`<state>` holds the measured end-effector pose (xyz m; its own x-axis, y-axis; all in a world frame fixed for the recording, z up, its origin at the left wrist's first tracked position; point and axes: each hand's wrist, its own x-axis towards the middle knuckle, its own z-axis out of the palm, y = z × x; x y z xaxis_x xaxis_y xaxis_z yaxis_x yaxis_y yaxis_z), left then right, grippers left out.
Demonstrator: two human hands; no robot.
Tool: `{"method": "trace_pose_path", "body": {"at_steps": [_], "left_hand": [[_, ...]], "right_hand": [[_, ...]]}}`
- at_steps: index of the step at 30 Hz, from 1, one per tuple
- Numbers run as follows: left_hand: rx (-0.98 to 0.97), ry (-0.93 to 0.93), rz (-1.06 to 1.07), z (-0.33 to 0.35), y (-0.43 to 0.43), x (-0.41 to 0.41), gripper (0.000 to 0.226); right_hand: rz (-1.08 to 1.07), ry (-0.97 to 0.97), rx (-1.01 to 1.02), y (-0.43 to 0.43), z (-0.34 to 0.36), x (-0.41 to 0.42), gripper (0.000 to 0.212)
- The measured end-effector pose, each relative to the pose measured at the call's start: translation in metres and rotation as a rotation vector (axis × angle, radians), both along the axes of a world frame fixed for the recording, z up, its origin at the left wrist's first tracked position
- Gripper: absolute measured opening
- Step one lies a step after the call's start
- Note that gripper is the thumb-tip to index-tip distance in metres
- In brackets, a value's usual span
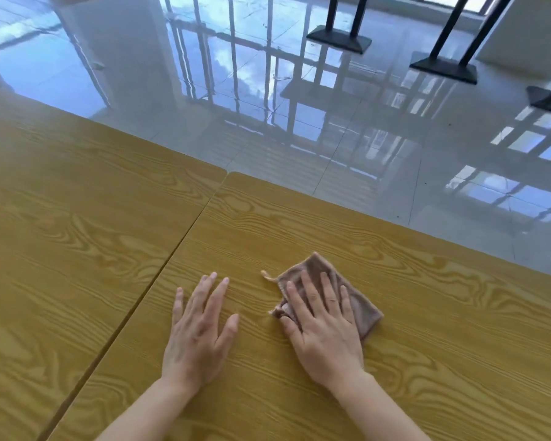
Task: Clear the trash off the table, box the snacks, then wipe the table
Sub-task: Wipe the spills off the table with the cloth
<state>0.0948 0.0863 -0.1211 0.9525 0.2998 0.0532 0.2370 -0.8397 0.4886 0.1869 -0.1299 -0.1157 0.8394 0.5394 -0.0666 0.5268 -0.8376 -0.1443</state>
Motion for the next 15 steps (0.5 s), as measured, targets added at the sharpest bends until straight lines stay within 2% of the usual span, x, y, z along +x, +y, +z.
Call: {"method": "trace_pose_path", "body": {"at_steps": [4,7,9,12,15], "left_hand": [[-0.041,-0.048,-0.018,0.001,0.003,-0.001,0.063],[-0.035,-0.021,-0.006,0.005,0.003,0.002,0.065],[0.026,-0.01,-0.024,0.008,0.008,0.009,0.067],[0.182,-0.008,-0.148,0.013,0.015,0.031,0.064],[0.29,0.08,-0.271,0.011,0.014,0.056,0.07]], "right_hand": [[0.372,0.026,-0.017,0.067,0.007,0.038,0.059],[0.516,0.059,-0.096,0.097,0.018,0.07,0.065],[0.465,0.042,-0.044,0.093,0.019,0.072,0.071],[0.257,-0.017,0.141,0.058,0.011,0.052,0.064],[0.194,0.018,0.061,0.036,0.0,0.036,0.065]]}}
